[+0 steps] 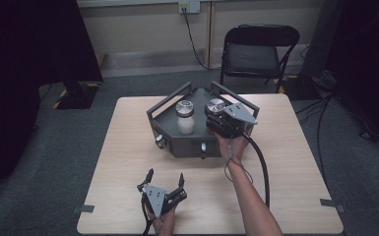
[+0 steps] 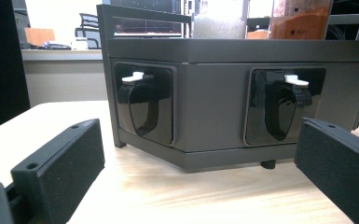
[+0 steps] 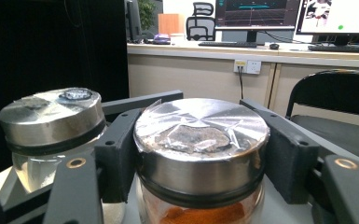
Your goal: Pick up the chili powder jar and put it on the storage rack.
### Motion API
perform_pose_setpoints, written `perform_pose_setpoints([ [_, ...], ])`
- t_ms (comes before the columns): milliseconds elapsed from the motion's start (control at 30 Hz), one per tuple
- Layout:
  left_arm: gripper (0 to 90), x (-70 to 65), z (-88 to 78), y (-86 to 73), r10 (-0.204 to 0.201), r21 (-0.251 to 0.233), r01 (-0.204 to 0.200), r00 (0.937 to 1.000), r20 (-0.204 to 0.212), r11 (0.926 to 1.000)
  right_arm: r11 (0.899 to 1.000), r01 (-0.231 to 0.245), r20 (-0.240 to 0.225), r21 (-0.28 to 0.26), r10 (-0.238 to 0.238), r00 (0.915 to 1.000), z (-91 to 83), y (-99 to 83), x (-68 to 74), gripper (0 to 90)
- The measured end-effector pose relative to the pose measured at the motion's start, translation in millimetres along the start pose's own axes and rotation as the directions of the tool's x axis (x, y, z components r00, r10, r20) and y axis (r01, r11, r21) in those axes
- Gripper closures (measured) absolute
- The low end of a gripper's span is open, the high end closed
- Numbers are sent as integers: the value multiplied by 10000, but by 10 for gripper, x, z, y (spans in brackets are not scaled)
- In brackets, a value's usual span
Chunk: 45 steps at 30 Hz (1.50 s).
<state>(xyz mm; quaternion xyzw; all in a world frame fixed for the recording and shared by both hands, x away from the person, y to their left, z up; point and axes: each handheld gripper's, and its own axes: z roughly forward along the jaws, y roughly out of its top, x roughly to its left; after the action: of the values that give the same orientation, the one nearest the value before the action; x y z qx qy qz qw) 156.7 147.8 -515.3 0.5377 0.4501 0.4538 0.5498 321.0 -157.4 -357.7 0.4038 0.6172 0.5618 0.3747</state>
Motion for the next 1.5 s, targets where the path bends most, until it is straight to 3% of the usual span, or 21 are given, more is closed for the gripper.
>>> perform_pose_setpoints([
  [767,14,0,0,0,2,2,-2,10000,-2,10000,10000,-16,63,-62,17,10000,-7,-80,-3,336],
  [933,14,0,0,1,4,5,-4,10000,-2,10000,10000,14,102,-90,-13,9999,3,-106,4,140],
  [1067,14,0,0,1,5,4,-5,10000,-2,10000,9996,-32,437,-267,43,9990,0,-124,49,0],
  [1167,14,0,0,1,2,4,-2,10000,-1,10000,9994,-278,395,-191,285,9988,-27,-108,23,0],
  [1500,14,0,0,1,4,5,-4,10000,-1,10000,9996,-5,345,-276,15,9994,-110,-88,59,0],
])
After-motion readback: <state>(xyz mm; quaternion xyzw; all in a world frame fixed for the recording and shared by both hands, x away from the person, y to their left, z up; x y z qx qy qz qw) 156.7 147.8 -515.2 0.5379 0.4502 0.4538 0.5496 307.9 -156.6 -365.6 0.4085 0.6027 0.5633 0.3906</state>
